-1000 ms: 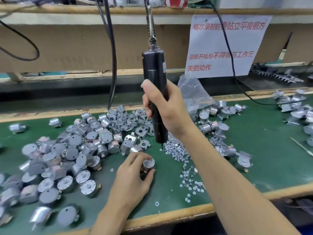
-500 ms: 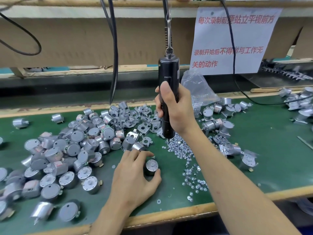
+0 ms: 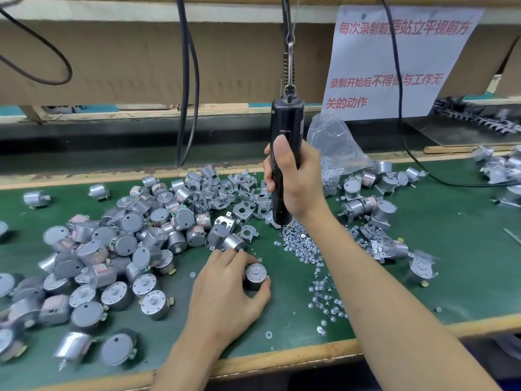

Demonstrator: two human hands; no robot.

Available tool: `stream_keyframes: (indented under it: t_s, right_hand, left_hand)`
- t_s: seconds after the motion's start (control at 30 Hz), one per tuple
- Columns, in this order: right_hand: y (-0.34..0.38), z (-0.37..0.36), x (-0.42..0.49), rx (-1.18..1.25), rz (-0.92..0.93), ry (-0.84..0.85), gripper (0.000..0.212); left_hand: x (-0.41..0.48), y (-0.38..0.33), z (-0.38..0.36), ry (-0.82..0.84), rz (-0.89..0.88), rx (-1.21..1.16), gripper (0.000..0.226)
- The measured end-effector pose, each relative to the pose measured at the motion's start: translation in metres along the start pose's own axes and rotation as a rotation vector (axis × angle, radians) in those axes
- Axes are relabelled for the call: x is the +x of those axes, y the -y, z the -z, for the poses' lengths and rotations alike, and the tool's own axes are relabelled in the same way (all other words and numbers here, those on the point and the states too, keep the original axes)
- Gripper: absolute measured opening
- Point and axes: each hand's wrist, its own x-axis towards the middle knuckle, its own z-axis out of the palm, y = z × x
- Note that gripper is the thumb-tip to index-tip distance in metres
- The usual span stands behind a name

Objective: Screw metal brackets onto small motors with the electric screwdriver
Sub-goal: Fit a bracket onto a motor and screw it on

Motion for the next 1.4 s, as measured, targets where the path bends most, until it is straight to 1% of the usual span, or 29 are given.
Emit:
stream_keyframes:
  t_s: [0.13, 0.2, 0.27, 0.33, 0.43, 0.5, 0.63, 0.73, 0.77, 0.93, 1.03, 1.4]
  right_hand:
    - [-0.004, 0.0, 0.0, -0.02, -0.013, -0.026, 0.045]
    - [-0.003, -0.002, 0.001, -0.024, -0.007, -0.029, 0.042]
    - [-0.002, -0.004, 0.001, -0.017, -0.004, -0.023, 0.044]
    - [0.0, -0.005, 0.001, -0.004, -0.012, -0.015, 0.051]
    - [0.006, -0.006, -0.001, 0.023, -0.006, 0.004, 0.074]
    - [0.011, -0.008, -0.003, 0.039, -0.01, 0.019, 0.082]
    - [0.016, -0.009, -0.011, 0.074, -0.052, 0.027, 0.068]
    - [0.014, -0.009, -0.016, 0.083, -0.081, 0.018, 0.05]
    - [0.014, -0.01, -0.018, 0.086, -0.091, 0.016, 0.048]
    - [0.012, -0.014, -0.019, 0.088, -0.103, 0.013, 0.059]
    - [0.01, -0.014, -0.019, 0.082, -0.096, 0.005, 0.062]
    - [0.009, -0.017, -0.021, 0.085, -0.112, -0.019, 0.063]
  left_hand:
    - [0.0, 0.0, 0.001, 0.009, -0.004, -0.014, 0.021]
    - [0.0, 0.0, 0.001, 0.012, -0.001, -0.017, 0.021]
    - [0.0, 0.0, 0.001, 0.018, 0.001, -0.016, 0.021]
    - [-0.001, 0.0, 0.002, 0.02, 0.003, -0.017, 0.021]
    - [0.0, -0.001, 0.003, 0.023, 0.006, -0.015, 0.022]
    - [0.0, -0.001, 0.003, 0.025, 0.005, -0.016, 0.022]
    - [0.0, -0.001, 0.003, 0.037, 0.006, -0.021, 0.021]
    - [0.001, -0.002, 0.004, 0.049, 0.01, -0.032, 0.02]
    - [0.001, -0.002, 0.004, 0.053, 0.012, -0.035, 0.021]
    - [0.0, -0.003, 0.006, 0.065, 0.012, -0.039, 0.021]
    - [0.001, -0.003, 0.006, 0.064, 0.007, -0.039, 0.021]
    - [0.001, -0.005, 0.008, 0.075, 0.007, -0.07, 0.02]
